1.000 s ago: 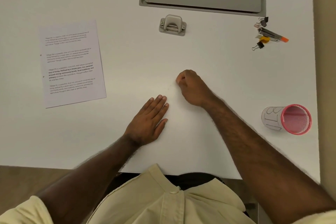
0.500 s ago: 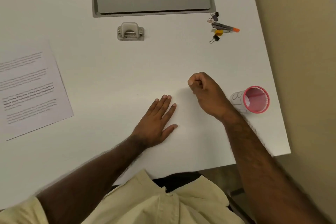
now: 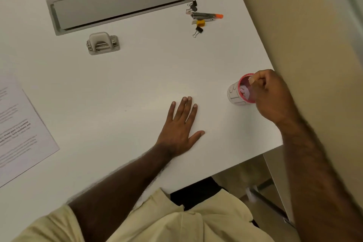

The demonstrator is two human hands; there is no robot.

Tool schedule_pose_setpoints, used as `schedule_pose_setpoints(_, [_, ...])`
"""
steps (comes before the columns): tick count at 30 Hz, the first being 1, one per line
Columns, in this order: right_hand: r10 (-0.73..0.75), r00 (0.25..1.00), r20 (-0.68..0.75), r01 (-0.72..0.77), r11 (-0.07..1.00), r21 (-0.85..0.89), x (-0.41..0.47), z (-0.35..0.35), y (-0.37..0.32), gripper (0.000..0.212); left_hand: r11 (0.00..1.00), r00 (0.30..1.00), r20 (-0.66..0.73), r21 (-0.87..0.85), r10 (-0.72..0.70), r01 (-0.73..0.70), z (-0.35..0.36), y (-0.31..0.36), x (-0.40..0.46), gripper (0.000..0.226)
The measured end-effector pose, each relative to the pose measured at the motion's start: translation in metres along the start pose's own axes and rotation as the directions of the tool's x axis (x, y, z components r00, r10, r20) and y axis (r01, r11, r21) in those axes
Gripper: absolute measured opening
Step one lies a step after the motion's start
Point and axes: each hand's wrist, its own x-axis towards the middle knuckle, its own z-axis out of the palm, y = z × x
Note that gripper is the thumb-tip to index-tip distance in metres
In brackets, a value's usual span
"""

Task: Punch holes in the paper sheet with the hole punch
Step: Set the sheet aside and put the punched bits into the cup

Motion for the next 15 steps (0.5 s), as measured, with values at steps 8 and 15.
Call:
schedule_pose_setpoints(8, [-0.008,0.994,-0.105,-0.005,0.991,-0.13,-0.003,-0.013,0.027,0.015,1.0,1.0,-0.026,0.011,0.006,-0.006,0.002,0.001,0.0,0.087])
schedule_pose_setpoints(15, [-0.022,0.975,-0.222,-0.012,0.989,-0.15,-0.006,-0.017,0.025,0.008,1.0,1.0,-0.031,0.015,-0.001,0.001,0.002,0.001,-0.001,0.087])
